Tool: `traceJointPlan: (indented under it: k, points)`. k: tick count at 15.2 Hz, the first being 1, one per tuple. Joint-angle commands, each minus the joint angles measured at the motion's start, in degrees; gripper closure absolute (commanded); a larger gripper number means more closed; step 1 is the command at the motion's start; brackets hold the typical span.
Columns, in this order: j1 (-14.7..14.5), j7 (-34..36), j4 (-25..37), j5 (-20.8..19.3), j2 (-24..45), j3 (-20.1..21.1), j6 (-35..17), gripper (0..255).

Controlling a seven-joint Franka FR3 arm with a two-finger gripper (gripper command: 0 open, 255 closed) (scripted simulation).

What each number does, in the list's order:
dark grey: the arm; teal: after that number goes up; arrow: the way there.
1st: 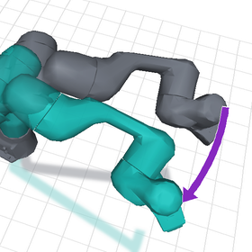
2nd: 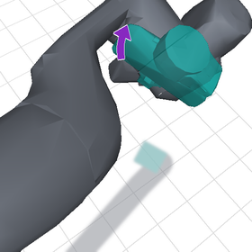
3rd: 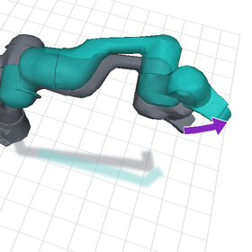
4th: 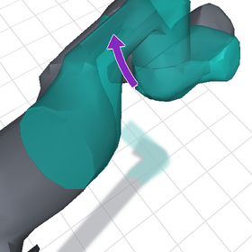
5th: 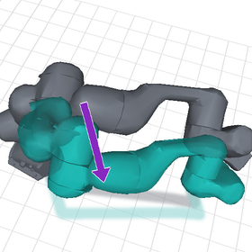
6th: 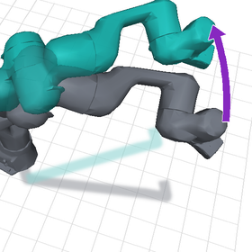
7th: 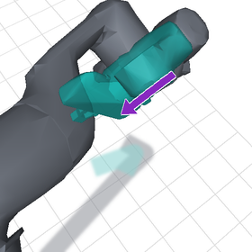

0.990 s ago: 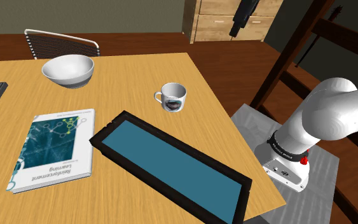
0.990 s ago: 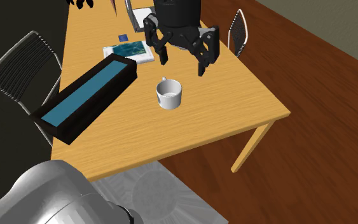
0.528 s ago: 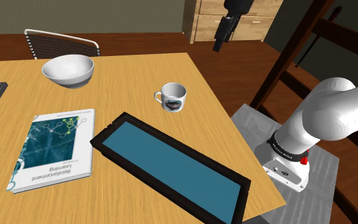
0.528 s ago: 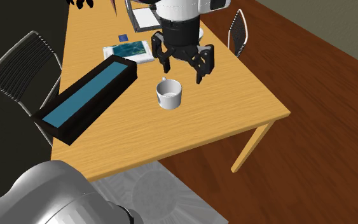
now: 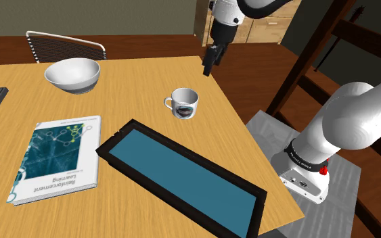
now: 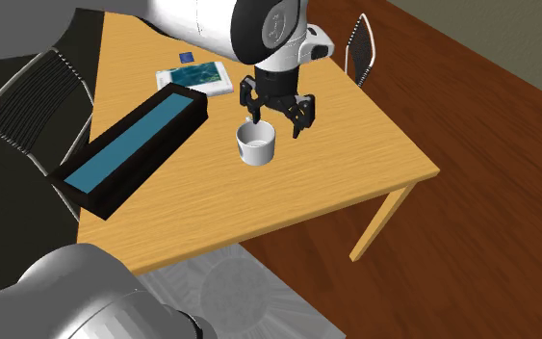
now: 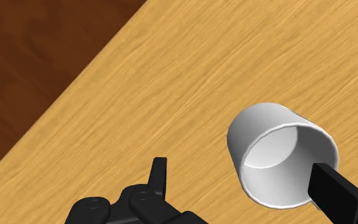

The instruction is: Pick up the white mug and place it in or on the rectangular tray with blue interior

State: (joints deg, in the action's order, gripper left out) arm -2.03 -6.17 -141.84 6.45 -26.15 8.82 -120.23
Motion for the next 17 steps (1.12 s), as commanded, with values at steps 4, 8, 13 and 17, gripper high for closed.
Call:
traceJointPlan:
  k: [4,8,13,17]
  points:
    - [-0.92,1.39,0.74,0.93,10.0,2.1,-8.66,0]
    - [-1.3,2.1,1.6,0.95,16.08,3.07,-13.51,0]
    - [-1.35,2.37,0.27,0.67,18.97,3.41,-17.72,0]
    - [-1.37,2.48,-0.08,0.55,19.95,3.5,-19.05,0]
